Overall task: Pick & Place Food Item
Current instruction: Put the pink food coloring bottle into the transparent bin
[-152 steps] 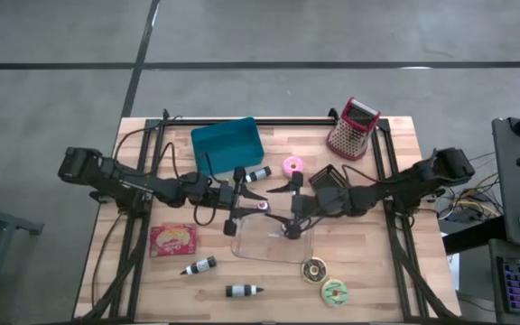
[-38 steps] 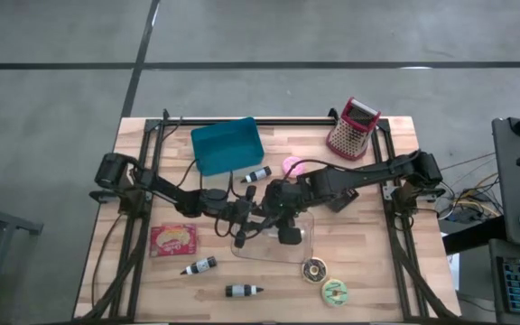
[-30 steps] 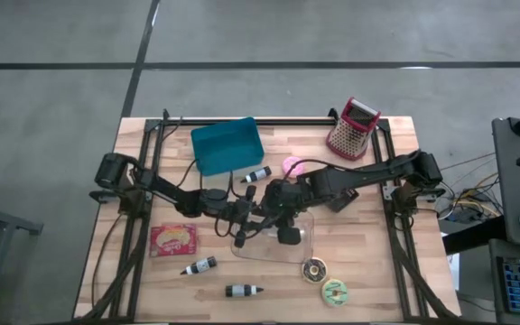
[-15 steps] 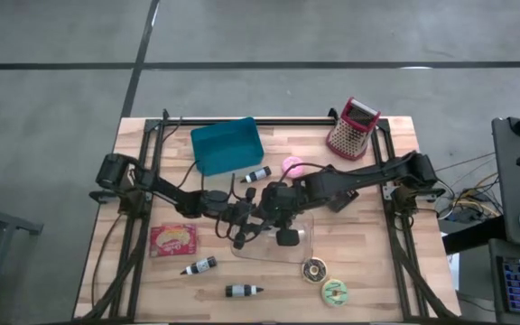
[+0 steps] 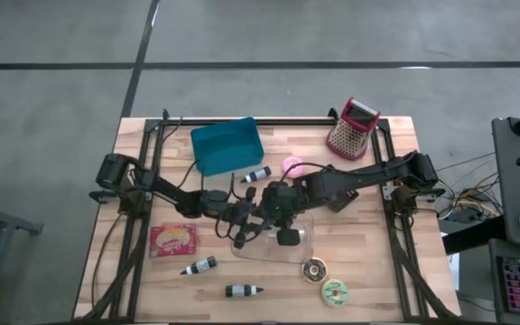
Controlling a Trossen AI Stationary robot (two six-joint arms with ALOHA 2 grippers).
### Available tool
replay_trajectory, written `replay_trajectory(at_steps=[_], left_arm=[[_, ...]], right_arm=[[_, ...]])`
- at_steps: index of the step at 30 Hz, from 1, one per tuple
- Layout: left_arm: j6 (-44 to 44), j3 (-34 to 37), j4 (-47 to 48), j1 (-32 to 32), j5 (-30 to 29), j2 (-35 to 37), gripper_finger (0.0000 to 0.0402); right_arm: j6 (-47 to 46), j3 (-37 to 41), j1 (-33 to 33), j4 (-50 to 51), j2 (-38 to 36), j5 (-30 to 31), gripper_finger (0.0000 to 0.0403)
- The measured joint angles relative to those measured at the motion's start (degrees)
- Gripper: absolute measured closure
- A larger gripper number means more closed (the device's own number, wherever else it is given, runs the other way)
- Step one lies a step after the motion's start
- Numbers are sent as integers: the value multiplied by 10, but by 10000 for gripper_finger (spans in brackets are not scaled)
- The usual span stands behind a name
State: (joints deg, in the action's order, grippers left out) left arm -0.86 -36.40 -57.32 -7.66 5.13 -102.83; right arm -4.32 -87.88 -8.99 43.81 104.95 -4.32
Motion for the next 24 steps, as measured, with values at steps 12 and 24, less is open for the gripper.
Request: replay_trajectory(at_steps=[12,24], left_arm=[[-6,0,1,0,30,27,120],[50,73,33,-2,7,156,104]], right_arm=[[0,3,-3,26,0,-3,384],[-2,3,-9,40,0,13,384]])
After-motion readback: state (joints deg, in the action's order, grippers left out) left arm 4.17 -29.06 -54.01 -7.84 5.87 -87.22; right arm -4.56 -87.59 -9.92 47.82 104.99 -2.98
